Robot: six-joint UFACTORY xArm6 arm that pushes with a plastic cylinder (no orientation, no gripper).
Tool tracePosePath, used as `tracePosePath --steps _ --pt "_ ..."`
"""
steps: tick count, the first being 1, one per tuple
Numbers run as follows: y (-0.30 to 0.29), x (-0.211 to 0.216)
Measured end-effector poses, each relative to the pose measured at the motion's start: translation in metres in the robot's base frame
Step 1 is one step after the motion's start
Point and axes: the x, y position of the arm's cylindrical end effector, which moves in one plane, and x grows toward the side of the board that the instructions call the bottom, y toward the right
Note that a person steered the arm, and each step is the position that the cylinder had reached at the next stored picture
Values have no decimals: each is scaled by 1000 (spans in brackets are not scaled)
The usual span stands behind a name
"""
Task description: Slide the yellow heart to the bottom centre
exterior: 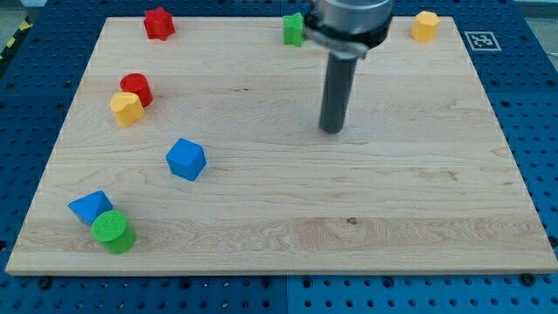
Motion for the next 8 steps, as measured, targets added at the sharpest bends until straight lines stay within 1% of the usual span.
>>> tracePosePath --steps 1,2,4,5,6,7,8 --pt "-60 11" --pt "-76 4" --pt "-76 4" --pt "-101 -10" --pt "-160 -21" --pt "-214 -21" --pt "-253 -20"
